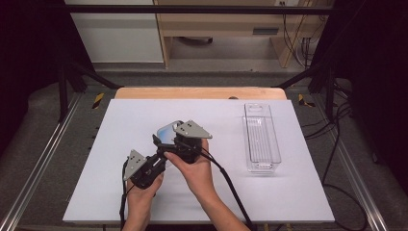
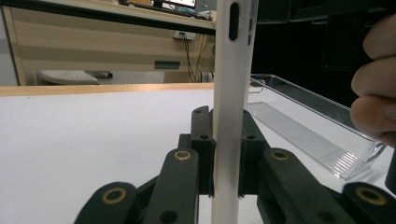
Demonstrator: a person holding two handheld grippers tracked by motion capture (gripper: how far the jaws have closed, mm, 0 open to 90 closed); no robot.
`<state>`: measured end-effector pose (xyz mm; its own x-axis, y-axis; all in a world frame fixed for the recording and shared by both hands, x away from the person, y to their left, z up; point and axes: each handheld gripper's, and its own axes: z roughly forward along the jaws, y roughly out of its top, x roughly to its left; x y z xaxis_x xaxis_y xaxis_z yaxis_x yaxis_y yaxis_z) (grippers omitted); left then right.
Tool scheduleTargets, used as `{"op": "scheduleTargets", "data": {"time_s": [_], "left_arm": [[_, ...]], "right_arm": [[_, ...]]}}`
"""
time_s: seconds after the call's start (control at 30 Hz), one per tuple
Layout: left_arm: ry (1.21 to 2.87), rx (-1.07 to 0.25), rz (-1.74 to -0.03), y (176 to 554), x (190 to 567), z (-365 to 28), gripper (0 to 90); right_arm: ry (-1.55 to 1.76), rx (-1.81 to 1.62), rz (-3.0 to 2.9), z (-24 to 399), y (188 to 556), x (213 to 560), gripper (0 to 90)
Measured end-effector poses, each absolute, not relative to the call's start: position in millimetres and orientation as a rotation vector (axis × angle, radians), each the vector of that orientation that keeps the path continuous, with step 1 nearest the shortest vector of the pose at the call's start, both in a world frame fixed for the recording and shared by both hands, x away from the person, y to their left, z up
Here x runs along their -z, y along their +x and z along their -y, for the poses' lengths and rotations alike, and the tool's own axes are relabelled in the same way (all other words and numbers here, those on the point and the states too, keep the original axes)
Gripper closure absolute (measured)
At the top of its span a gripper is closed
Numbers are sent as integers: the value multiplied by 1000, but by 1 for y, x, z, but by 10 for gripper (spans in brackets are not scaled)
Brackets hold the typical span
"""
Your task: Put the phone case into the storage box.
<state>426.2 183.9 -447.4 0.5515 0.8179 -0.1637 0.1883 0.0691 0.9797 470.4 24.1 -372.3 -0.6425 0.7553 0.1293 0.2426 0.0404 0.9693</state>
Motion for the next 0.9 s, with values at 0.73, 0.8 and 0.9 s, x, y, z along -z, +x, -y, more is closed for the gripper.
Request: {"op": "scheduleTargets", "data": {"time_s": [0.73,0.8,0.9], "left_arm": [[1482,-619,-904,426,451,-180,807],[1488,-611,-899,427,451,-179,805],[1506,-636,-890,427,452,-177,732]], "right_arm": [[1017,-1589,-1960,-21,470,371,174],[1030,-1586,-1967,-19,471,370,175],[1045,-1565,-1977,-16,473,370,175]]}}
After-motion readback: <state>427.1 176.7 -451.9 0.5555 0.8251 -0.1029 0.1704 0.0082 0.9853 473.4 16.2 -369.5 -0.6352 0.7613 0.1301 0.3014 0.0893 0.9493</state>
